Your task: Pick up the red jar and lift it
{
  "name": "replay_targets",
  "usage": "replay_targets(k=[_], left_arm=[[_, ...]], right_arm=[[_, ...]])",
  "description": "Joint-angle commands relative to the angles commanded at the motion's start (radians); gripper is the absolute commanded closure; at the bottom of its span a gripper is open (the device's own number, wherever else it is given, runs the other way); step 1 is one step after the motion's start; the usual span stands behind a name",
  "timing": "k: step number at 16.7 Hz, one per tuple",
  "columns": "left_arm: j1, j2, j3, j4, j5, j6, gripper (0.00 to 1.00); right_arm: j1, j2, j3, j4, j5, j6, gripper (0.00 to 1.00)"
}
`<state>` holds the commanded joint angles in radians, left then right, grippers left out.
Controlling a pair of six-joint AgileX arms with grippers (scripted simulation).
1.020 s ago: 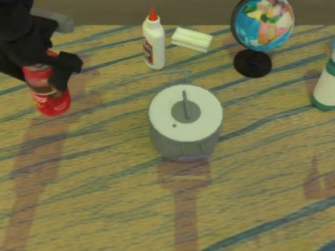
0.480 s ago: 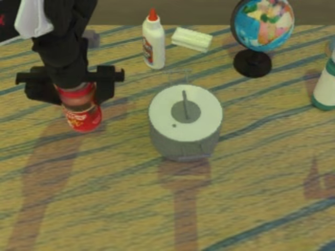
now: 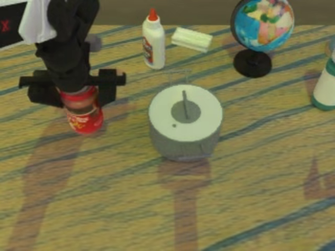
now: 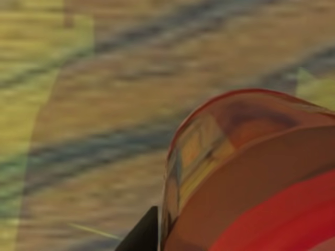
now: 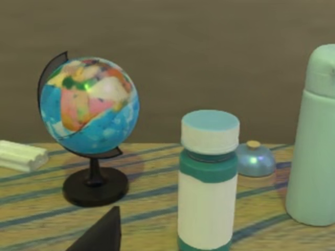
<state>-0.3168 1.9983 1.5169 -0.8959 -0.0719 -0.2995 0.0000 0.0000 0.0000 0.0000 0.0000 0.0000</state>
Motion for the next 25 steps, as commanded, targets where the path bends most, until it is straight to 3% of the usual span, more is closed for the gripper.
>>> replay_targets(k=[4, 8, 21, 25], left_arm=[[0.003, 0.049, -0.057, 0.115, 0.001, 0.003, 1.00], [0.003, 0.058, -0.064, 0.128, 0.001, 0.003, 1.00], [0.003, 0.058, -0.064, 0.128, 0.001, 0.003, 0.02], [0.003, 0.058, -0.064, 0.128, 0.001, 0.003, 0.00]], right_arm=[[0.000, 0.000, 0.000, 0.000, 0.000, 0.000, 0.00], [0.000, 0.000, 0.000, 0.000, 0.000, 0.000, 0.00], [0.000, 0.000, 0.000, 0.000, 0.000, 0.000, 0.00], [0.000, 0.000, 0.000, 0.000, 0.000, 0.000, 0.00]])
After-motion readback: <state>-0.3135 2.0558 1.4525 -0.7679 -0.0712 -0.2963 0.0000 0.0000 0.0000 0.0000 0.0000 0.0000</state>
